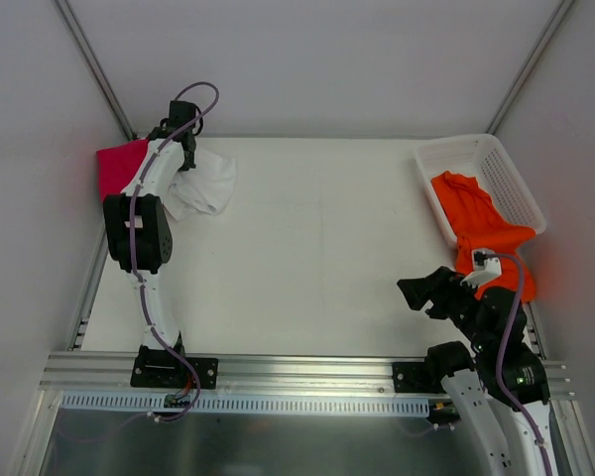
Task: Fold and stack the t-shirts
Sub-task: Neatly place the folded tshirt to the corner
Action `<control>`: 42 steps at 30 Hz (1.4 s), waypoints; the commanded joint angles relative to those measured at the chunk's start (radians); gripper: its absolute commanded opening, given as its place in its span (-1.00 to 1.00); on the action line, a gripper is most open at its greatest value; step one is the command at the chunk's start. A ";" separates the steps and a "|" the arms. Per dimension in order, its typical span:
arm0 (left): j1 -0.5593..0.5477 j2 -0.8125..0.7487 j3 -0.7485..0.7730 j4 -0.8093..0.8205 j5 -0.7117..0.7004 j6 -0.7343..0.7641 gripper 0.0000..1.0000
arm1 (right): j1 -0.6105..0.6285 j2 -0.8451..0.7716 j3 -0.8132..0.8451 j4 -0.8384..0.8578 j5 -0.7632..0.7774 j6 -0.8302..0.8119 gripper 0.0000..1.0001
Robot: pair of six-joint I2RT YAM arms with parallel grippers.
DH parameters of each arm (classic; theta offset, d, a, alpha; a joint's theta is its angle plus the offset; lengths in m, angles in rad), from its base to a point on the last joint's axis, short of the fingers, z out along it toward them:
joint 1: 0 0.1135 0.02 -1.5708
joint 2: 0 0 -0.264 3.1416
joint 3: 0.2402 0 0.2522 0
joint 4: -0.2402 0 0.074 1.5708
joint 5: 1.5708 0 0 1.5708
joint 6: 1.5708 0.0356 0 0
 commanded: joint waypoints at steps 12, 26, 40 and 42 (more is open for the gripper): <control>0.016 -0.017 0.219 0.001 -0.067 0.026 -1.00 | 0.000 0.082 -0.078 0.120 -0.024 0.002 0.52; 0.142 -0.087 0.070 0.004 -0.133 -0.112 -1.00 | 0.000 0.110 -0.112 0.142 -0.013 -0.010 0.53; 0.318 -0.179 -0.066 0.007 -0.162 -0.362 -0.91 | 0.000 0.093 -0.133 0.143 -0.011 0.000 0.53; 0.324 -0.156 -0.057 0.007 -0.136 -0.360 0.09 | 0.000 0.092 -0.136 0.142 -0.010 0.000 0.52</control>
